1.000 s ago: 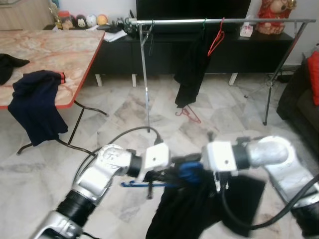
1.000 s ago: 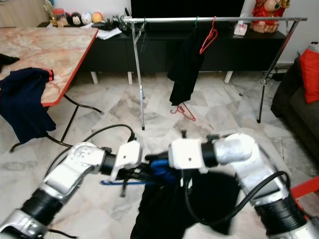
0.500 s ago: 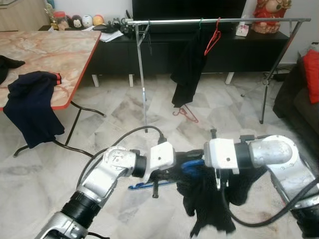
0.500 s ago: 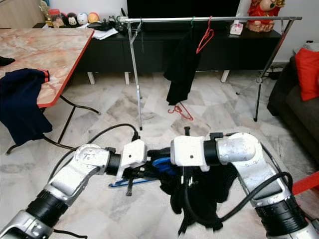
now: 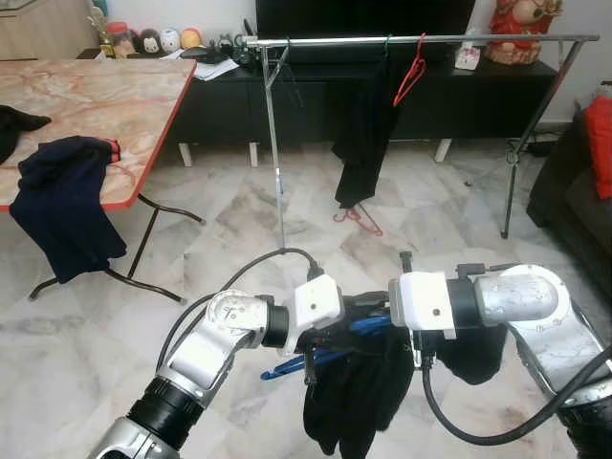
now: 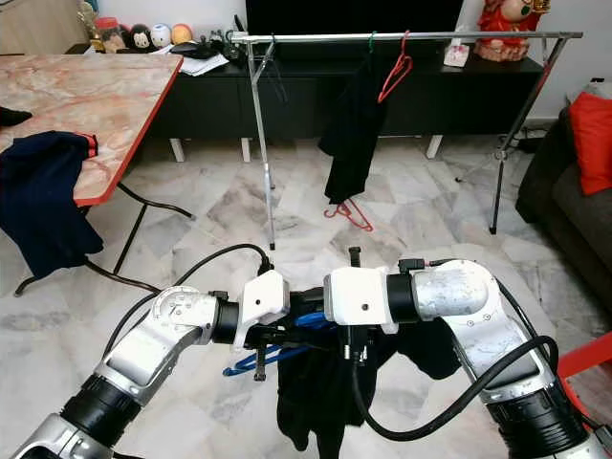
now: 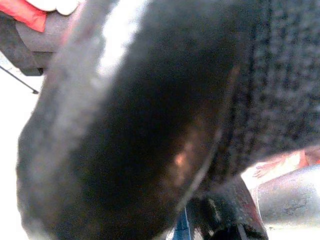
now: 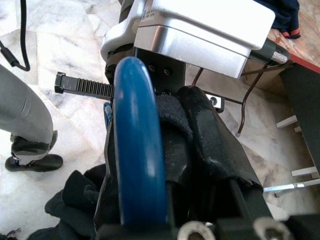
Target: Hang hanger
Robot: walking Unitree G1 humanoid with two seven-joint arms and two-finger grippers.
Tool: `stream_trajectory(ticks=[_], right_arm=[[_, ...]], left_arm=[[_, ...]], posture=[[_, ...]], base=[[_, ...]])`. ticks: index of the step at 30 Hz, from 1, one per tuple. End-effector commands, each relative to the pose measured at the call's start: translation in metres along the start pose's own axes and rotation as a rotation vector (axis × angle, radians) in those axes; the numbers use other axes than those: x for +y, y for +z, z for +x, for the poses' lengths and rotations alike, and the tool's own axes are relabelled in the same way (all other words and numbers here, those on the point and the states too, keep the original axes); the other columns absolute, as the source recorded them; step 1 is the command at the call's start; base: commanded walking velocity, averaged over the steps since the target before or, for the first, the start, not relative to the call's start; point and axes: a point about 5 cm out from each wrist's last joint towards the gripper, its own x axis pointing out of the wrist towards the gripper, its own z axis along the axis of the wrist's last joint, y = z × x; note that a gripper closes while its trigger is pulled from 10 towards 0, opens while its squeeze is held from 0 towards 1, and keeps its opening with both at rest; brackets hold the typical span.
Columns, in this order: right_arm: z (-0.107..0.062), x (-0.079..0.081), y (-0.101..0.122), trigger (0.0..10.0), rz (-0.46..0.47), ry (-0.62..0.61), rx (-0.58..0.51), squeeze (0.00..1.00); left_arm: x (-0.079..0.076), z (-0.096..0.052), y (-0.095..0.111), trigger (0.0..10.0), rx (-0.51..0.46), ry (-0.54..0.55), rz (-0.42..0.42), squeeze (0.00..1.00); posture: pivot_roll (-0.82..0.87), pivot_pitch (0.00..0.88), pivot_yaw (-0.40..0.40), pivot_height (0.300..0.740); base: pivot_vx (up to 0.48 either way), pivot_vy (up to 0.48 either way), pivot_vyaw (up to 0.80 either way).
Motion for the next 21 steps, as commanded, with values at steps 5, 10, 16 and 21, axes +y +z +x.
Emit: stream_trajectory(ticks=[5, 10, 16, 21], right_arm=[[0.027, 0.034, 0.001, 10.0, 0.006, 0.273, -0.047, 0.02], [0.021, 0.035, -0.002, 10.0, 0.017, 0.272, -0.023, 0.87], [0.015, 0.037, -0.01, 10.0, 0.032, 0.284, 0.031, 1.0], [0.014, 0.038, -0.012, 10.0, 0.036, 0.289, 0.04, 1.0]], left_arm=[[0.028, -0.014, 0.041, 10.0, -0.155, 0.192, 0.077, 0.0], [0.029, -0.016, 0.04, 10.0, -0.153, 0.199, 0.077, 0.0], [0.03, -0.017, 0.038, 10.0, -0.146, 0.205, 0.076, 0.0], [0.03, -0.017, 0.036, 10.0, -0.143, 0.211, 0.071, 0.0]], posture=[[-0.1, 0.016, -0.014, 0.74], [-0.1, 0.016, -0.014, 0.74], [-0.11, 0.017, -0.015, 0.74], [-0.11, 0.018, -0.016, 0.74]], base=[[0.0, 0.0, 0.0], [0.0, 0.0, 0.0], [0.0, 0.0, 0.0], [0.0, 0.0, 0.0]])
